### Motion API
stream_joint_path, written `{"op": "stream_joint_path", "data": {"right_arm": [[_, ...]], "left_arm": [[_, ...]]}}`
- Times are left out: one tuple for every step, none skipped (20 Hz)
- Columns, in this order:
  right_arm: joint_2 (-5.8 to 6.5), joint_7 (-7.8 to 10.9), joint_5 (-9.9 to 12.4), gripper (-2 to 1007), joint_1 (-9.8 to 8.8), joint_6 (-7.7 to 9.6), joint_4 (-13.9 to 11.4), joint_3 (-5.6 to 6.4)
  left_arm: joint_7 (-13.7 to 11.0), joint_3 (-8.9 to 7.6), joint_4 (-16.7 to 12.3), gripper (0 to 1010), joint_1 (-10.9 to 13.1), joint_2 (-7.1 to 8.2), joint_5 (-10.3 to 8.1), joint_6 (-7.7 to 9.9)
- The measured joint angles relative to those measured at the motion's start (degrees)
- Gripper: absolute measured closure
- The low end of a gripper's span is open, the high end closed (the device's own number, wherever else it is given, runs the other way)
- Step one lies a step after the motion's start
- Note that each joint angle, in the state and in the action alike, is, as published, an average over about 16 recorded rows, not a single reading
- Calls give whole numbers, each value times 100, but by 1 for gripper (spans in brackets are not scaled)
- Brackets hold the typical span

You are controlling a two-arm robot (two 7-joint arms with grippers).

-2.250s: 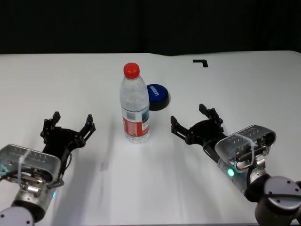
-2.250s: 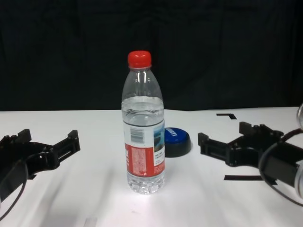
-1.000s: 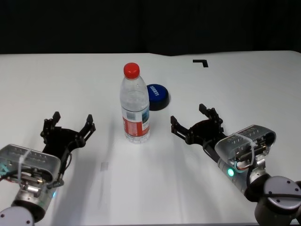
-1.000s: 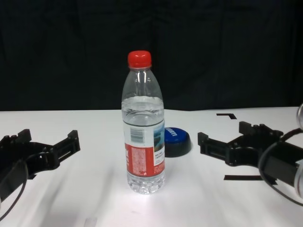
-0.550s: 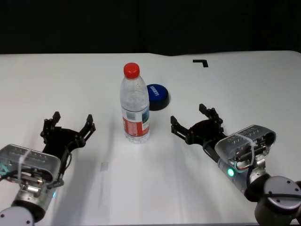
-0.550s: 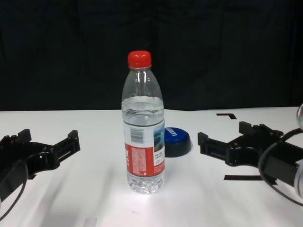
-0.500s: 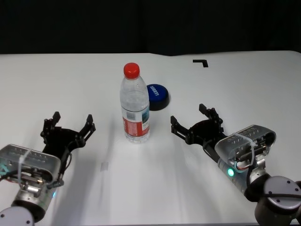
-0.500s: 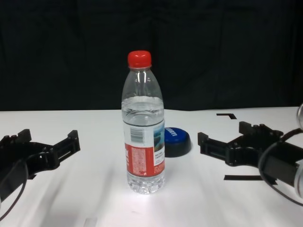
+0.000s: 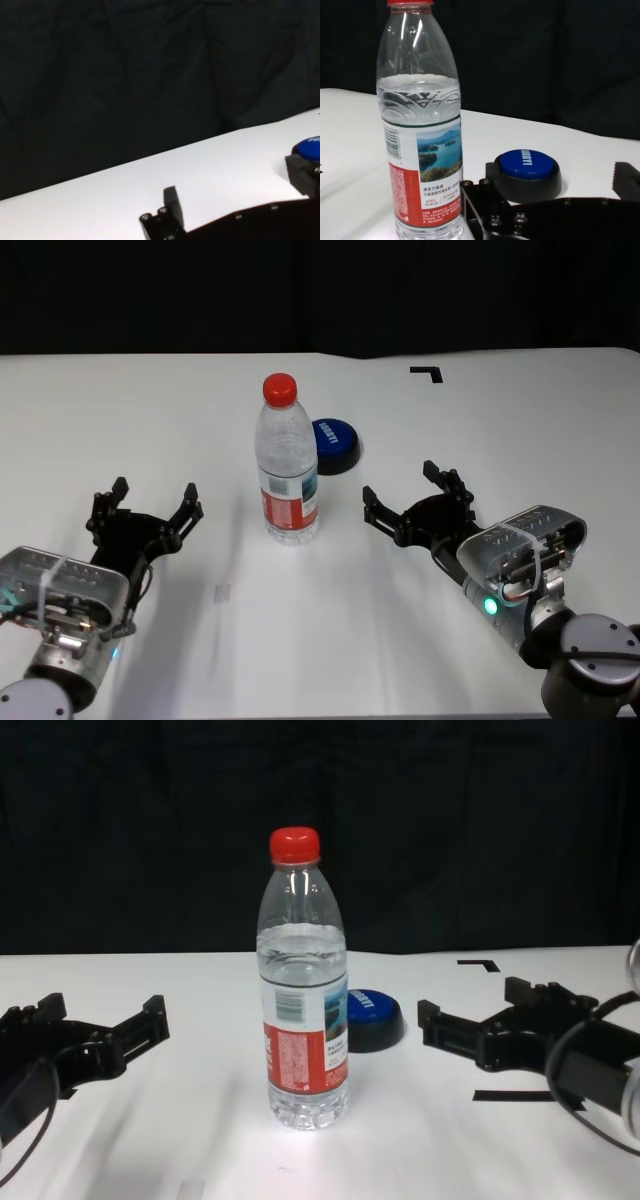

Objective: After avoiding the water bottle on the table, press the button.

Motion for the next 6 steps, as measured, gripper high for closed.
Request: {"op": "stream_joint_path", "data": {"right_arm": [[0,0,0,2,0,0,0,0],[0,0,0,2,0,0,0,0],[0,0,0,2,0,0,0,0],[0,0,0,2,0,0,0,0],[0,0,0,2,0,0,0,0],[0,0,0,3,0,0,0,0]], "left_arm": [[0,0,0,7,0,0,0,0],[0,0,0,7,0,0,0,0],[0,0,0,7,0,0,0,0],[0,0,0,7,0,0,0,0],[0,0,0,7,0,0,0,0],[0,0,0,7,0,0,0,0]]}}
